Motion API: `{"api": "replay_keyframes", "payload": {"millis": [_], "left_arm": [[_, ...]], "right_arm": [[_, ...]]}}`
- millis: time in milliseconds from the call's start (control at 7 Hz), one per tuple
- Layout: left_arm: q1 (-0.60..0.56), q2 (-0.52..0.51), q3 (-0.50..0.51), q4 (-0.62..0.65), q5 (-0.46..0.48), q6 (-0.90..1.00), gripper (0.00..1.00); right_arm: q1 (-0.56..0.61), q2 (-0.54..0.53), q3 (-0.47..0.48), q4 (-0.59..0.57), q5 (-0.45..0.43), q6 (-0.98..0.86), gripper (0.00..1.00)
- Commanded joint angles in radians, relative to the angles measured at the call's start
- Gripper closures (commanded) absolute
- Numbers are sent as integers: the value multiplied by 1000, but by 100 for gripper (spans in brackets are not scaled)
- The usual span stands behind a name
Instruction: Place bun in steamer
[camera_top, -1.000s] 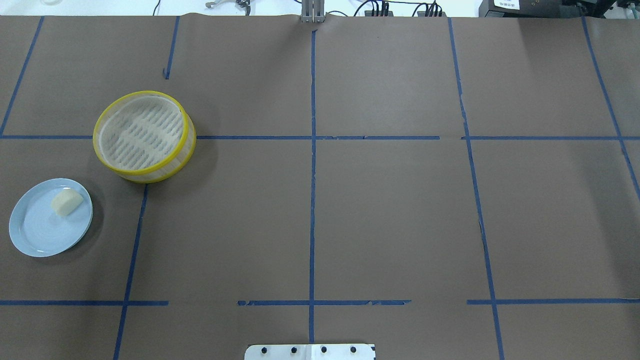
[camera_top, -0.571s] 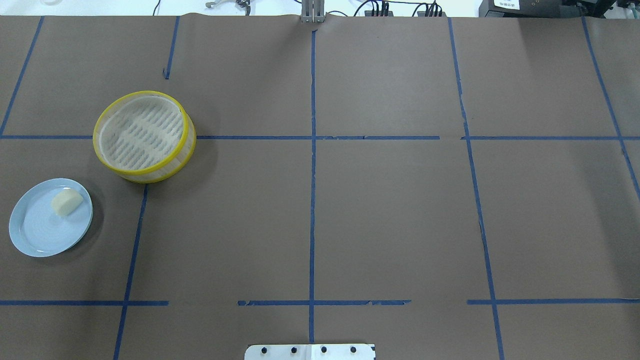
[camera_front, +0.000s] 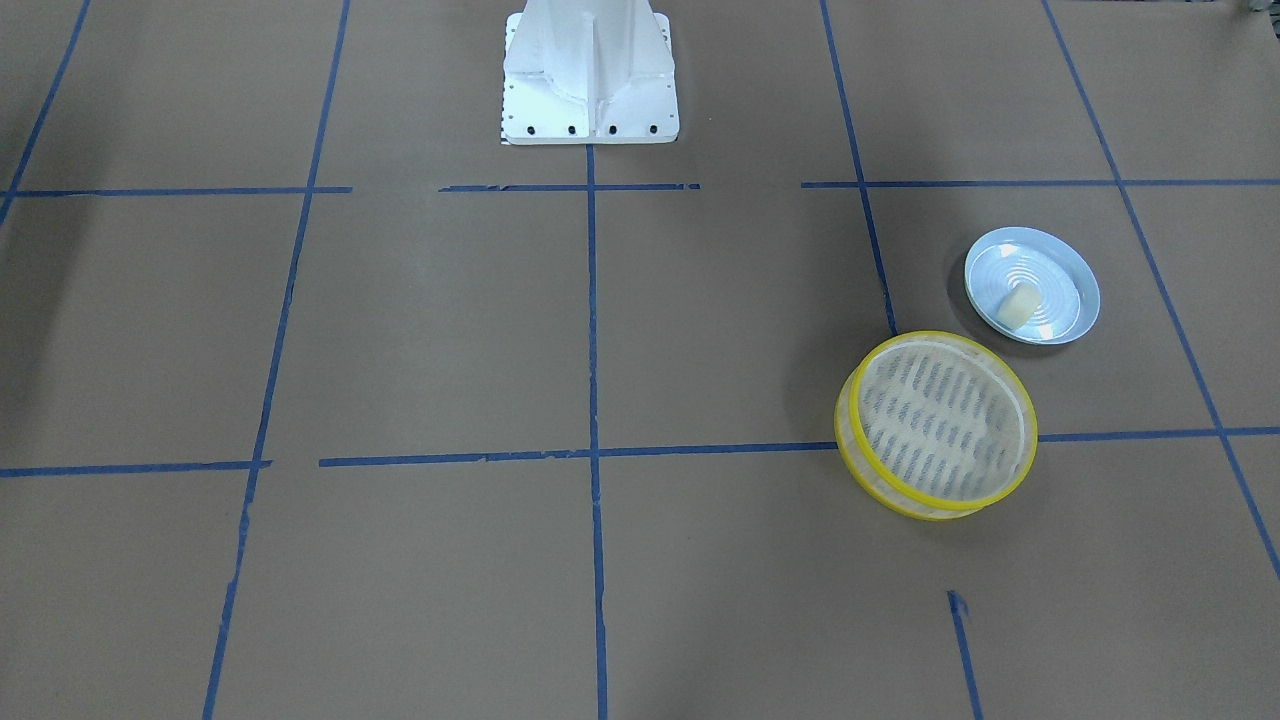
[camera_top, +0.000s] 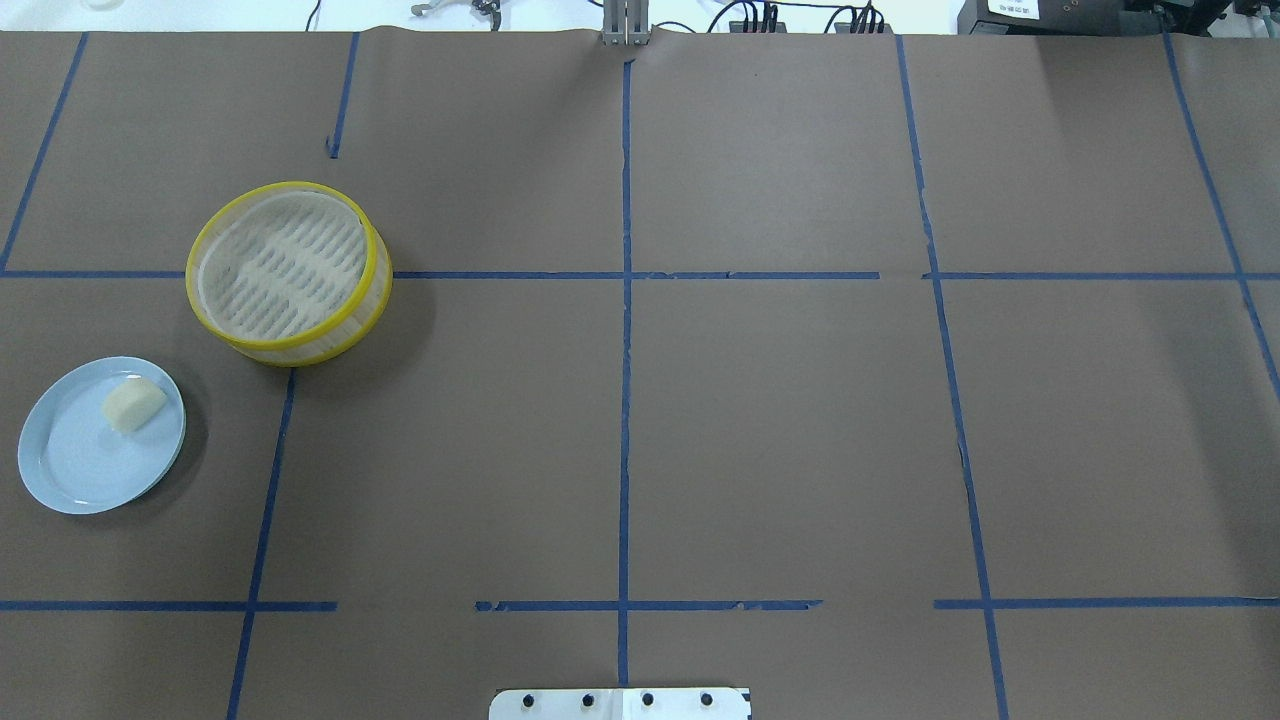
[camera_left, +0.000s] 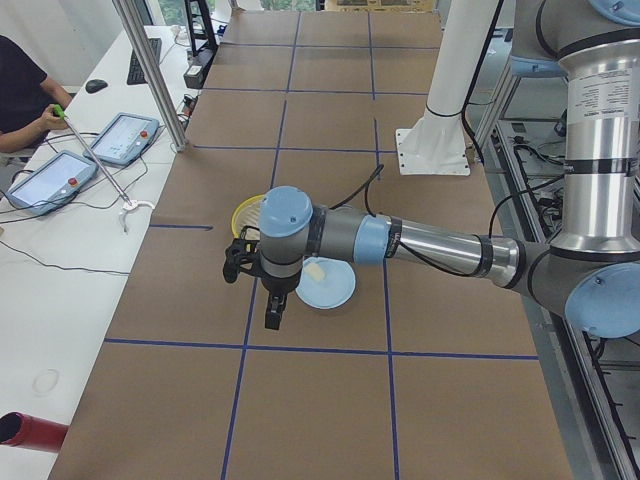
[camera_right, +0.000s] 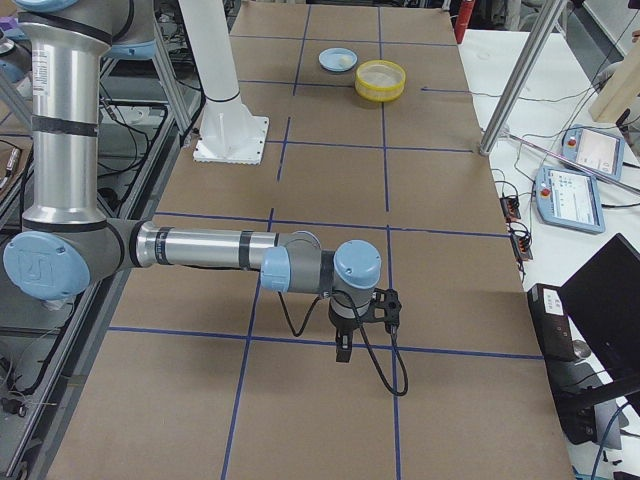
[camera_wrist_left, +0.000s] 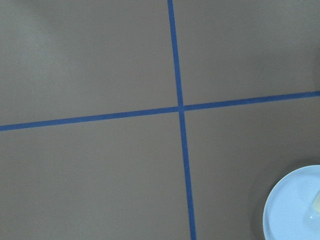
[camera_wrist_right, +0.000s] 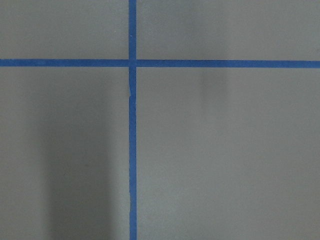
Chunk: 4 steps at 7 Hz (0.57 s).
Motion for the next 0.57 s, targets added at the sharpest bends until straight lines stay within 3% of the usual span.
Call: {"api": "replay_keyframes", "payload": {"millis": [0,429], "left_arm": [[102,0,-77,3,18,-127,0],[137,-26,-39,-52,18,-128,0]], "right_arm": [[-1,0,0,0,0,0,0],[1,0,0,0,0,0,0]]}}
